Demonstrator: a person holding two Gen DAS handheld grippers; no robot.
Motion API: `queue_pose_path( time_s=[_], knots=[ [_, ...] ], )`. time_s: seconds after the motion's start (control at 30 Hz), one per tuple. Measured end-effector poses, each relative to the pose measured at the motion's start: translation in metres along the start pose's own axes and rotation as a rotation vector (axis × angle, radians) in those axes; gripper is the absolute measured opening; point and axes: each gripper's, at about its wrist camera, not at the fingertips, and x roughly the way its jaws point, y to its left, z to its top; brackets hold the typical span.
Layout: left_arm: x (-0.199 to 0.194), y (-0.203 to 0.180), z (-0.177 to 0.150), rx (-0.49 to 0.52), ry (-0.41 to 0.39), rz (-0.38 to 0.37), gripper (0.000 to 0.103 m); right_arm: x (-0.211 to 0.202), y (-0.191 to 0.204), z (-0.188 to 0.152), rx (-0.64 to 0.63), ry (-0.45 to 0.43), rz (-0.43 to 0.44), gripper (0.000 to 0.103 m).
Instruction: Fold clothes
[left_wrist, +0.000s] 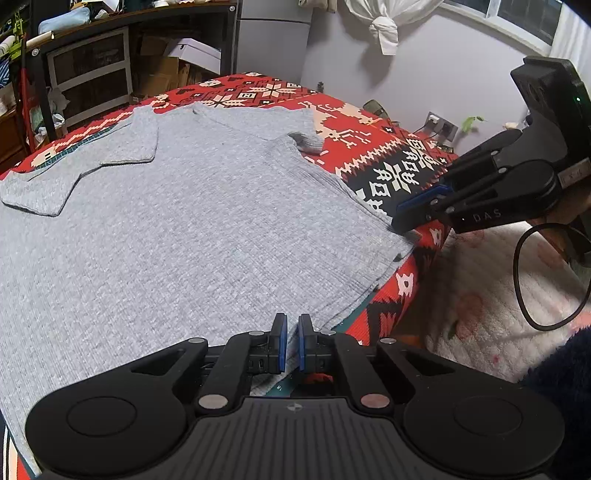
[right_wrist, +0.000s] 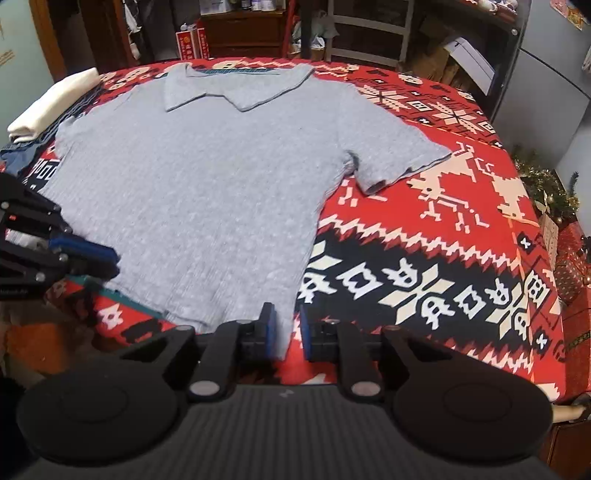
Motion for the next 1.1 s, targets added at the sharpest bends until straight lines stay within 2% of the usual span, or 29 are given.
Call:
queue_pose_path(
  time_s=[0.07, 0.1, 0.13, 0.2, 0.27, 0.33, 0.53, 0.6, 0.73, 1.0, 1.1],
  knots=[
    [0.000, 0.000, 0.000, 0.000, 0.001, 0.001, 0.005, 0.003, 0.000, 0.001, -0.010, 0.012, -0.001, 0.015],
    [0.000, 0.000, 0.001, 0.001, 0.001, 0.002, 0.005, 0.003, 0.001, 0.001, -0.017, 0.013, 0.000, 0.005],
    [0.000, 0.000, 0.000, 0.001, 0.001, 0.001, 0.005, 0.003, 0.002, 0.001, -0.023, 0.014, 0.001, 0.001],
    [0.000, 0.000, 0.000, 0.007, 0.003, -0.001, 0.005, 0.003, 0.003, 0.002, -0.045, 0.014, -0.025, 0.001],
    [0.000, 0.000, 0.000, 0.018, 0.006, -0.001, 0.005, 0.002, -0.006, 0.004, -0.031, 0.003, -0.057, 0.001],
    [0.000, 0.000, 0.000, 0.022, 0.006, -0.002, 0.005, 0.001, -0.014, 0.003, 0.013, 0.008, -0.036, 0.001],
    [0.000, -0.001, 0.001, 0.027, 0.007, 0.002, 0.005, 0.000, -0.013, -0.001, 0.017, 0.005, -0.017, 0.004],
    [-0.001, -0.002, 0.002, 0.027, 0.005, 0.004, 0.005, -0.005, -0.015, 0.000, 0.036, -0.006, -0.004, 0.009],
    [-0.002, -0.002, 0.005, 0.025, -0.003, -0.003, 0.005, -0.014, -0.020, 0.006, 0.062, -0.048, -0.001, 0.010],
    [0.001, -0.005, 0.011, 0.026, -0.004, -0.013, 0.005, 0.018, -0.024, 0.030, 0.124, -0.060, 0.023, 0.011],
    [0.000, 0.000, 0.011, 0.010, -0.007, -0.010, 0.005, 0.027, -0.027, 0.037, 0.134, -0.090, 0.022, 0.012]
  ],
)
